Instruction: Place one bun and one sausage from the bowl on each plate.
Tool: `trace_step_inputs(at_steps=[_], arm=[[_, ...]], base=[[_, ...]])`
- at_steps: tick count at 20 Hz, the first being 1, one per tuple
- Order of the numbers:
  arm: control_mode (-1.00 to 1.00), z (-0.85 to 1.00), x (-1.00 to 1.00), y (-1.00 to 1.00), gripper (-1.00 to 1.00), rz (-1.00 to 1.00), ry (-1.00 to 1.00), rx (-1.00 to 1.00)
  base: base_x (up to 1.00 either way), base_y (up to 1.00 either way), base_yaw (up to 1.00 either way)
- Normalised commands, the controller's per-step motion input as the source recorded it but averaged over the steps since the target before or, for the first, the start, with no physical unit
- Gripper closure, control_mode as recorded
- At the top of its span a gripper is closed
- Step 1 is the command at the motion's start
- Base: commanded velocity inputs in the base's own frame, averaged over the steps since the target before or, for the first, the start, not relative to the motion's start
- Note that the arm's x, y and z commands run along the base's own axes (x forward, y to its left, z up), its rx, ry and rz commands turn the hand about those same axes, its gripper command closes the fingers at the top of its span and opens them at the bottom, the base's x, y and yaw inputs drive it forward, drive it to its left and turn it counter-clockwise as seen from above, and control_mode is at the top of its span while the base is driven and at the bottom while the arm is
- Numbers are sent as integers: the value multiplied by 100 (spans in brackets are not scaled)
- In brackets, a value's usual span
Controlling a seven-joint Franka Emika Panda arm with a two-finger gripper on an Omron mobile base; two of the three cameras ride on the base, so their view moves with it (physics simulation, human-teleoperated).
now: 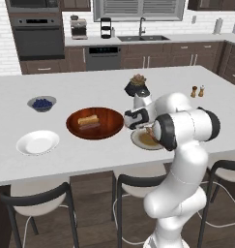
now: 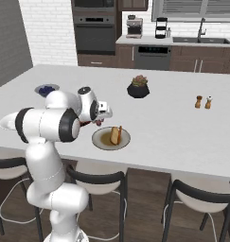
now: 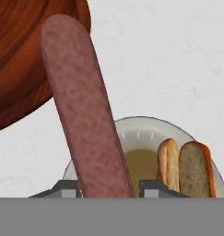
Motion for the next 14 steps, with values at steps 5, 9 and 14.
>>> trace_step_inputs(at_steps=[5,9,14], arm=[[-100,4,-8,-6,100,-10,1,6],[-100,0,6,-2,100,0,10,2],[-100,0,-8,-13,100,-2,23,1]], base=[[0,0,0],[0,0,0],[0,0,0]])
